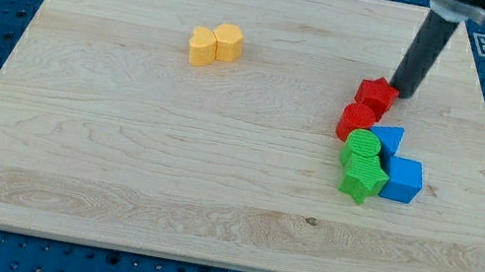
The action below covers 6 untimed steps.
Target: Push the red star into the top of the blue triangle
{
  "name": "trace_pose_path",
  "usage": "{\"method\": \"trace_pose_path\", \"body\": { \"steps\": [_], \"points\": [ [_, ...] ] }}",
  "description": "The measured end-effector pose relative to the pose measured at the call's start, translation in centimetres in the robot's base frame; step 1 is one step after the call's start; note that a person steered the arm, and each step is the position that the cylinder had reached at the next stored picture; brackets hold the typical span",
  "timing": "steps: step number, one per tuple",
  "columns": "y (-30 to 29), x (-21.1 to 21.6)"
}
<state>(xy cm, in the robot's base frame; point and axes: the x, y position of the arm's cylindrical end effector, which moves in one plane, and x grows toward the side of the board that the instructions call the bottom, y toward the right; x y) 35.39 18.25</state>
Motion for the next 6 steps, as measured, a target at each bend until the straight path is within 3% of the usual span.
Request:
{"method": "trace_pose_path", "body": {
  "steps": [2, 6],
  "points": [
    [-5.4, -0.9],
    [-2.5, 4.6]
  ]
}}
